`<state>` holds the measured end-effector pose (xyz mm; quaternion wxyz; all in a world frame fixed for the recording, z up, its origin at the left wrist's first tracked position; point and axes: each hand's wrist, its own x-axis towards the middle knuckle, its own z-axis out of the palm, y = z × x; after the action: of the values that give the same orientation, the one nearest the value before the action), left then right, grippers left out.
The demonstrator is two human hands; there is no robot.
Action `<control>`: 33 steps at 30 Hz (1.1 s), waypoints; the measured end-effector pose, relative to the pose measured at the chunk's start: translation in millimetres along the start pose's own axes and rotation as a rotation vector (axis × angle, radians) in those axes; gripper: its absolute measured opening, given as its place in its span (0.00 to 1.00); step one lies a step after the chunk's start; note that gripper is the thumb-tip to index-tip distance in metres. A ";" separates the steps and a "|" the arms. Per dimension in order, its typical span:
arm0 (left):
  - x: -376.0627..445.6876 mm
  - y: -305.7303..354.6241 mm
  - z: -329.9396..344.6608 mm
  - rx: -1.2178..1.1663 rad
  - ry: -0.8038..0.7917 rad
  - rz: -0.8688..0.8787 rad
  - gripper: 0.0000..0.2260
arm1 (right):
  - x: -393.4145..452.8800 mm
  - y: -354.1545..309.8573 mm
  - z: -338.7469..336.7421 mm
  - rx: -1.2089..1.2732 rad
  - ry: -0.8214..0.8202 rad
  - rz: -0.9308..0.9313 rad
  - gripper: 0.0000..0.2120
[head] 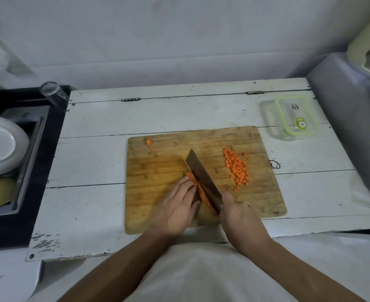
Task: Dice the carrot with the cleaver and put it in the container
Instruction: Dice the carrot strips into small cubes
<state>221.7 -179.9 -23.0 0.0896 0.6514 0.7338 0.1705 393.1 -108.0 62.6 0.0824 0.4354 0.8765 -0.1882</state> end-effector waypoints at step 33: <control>2.8 -21.0 -18.2 0.162 -0.433 0.117 0.30 | -8.4 -13.6 -24.7 -0.129 -0.044 -0.076 0.41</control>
<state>195.5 -181.4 -13.6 0.1821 0.7192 0.6700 -0.0278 387.9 -111.8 91.3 0.1222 0.3914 0.9006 -0.1440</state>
